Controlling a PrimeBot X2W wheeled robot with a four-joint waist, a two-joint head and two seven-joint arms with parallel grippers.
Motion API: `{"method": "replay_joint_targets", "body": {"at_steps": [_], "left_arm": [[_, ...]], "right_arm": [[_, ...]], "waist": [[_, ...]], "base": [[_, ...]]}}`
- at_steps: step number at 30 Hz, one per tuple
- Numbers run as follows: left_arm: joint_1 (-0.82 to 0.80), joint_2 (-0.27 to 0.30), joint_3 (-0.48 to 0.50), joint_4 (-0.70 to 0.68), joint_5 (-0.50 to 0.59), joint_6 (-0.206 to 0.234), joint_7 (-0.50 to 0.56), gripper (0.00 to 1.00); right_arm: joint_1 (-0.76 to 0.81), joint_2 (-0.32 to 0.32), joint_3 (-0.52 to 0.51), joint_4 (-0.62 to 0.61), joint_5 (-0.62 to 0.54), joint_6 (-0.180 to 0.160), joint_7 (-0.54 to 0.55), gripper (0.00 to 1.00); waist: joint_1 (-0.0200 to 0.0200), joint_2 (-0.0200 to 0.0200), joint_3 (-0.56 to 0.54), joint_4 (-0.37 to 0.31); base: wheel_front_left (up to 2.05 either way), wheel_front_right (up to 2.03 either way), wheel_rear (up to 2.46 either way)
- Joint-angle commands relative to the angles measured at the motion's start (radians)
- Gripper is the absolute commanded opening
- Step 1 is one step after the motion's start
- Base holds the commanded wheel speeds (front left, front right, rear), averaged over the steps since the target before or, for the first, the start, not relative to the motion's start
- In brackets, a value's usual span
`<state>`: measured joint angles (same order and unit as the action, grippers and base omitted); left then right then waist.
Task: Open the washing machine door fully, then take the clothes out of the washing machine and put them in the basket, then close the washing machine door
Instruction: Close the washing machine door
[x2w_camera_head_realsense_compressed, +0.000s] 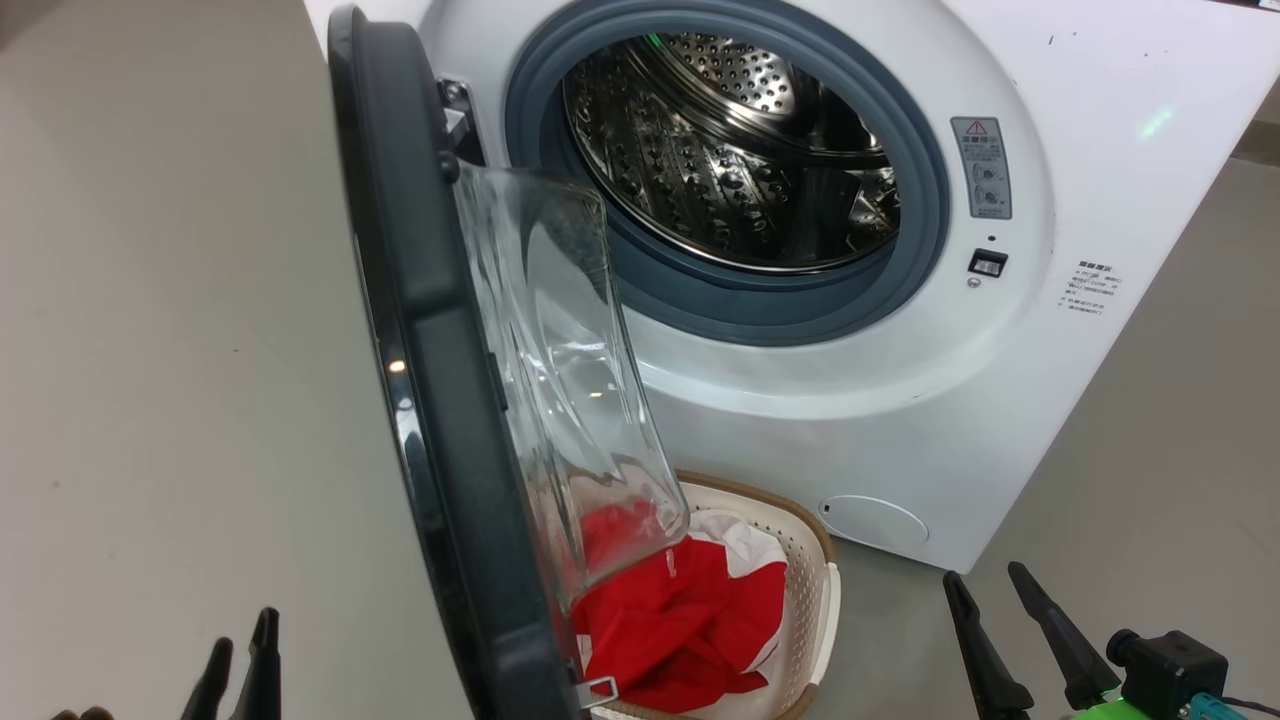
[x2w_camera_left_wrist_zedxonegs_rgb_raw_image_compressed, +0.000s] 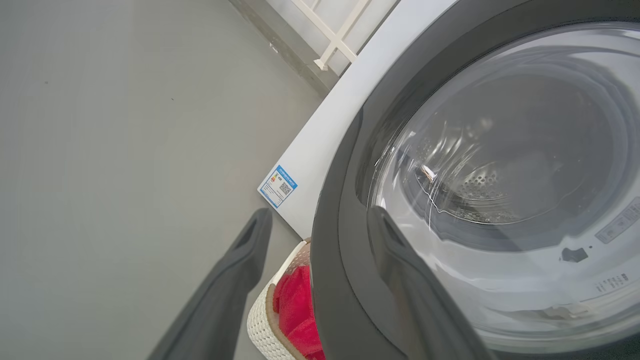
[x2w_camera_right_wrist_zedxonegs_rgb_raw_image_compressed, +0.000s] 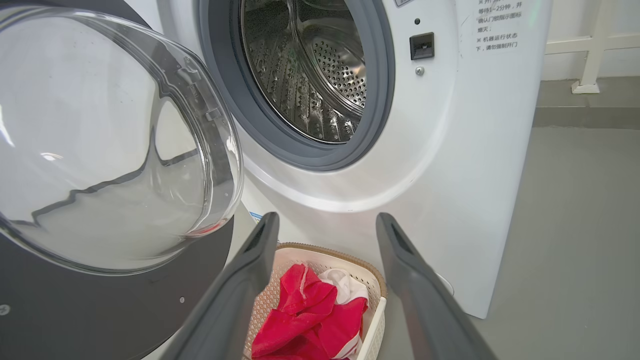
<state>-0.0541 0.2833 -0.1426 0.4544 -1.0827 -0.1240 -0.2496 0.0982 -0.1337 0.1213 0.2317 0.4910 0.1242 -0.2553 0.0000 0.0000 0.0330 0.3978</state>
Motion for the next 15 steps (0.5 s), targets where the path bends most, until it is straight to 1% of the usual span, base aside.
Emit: {"method": "replay_joint_targets", "body": {"at_steps": [1,9,13,14,15], "left_arm": [[-0.01,0.011,0.067,-0.027,0.062,-0.007,-0.012,1.0],[0.032,-0.092,0.204,-0.09,0.445,-0.007,-0.012,1.0],[0.052,-0.156,0.284,-0.149,0.623,-0.007,-0.012,1.0],[0.062,-0.18,0.315,-0.182,0.703,-0.007,-0.012,1.0],[0.068,-0.189,0.322,-0.198,0.738,-0.007,-0.012,1.0]], "right_arm": [[-0.032,-0.018,0.021,-0.025,0.0,0.007,-0.006,1.0],[-0.027,-0.019,0.007,-0.037,-0.001,0.007,-0.006,1.0],[-0.025,-0.017,-0.002,-0.042,-0.001,0.007,-0.006,1.0],[-0.024,-0.016,-0.007,-0.043,-0.001,0.007,-0.006,1.0],[-0.023,-0.015,-0.009,-0.044,-0.001,0.007,-0.006,1.0]], "waist": [[0.0,0.0,0.0,-0.001],[0.0,0.0,0.003,-0.005],[0.0,0.0,0.002,-0.006],[0.0,0.0,0.001,-0.007],[0.0,0.0,0.001,-0.007]], "base": [[0.0,0.0,0.0],[0.0,0.0,0.0],[0.0,0.0,0.0],[0.0,0.0,0.0],[0.0,0.0,0.0]]}}
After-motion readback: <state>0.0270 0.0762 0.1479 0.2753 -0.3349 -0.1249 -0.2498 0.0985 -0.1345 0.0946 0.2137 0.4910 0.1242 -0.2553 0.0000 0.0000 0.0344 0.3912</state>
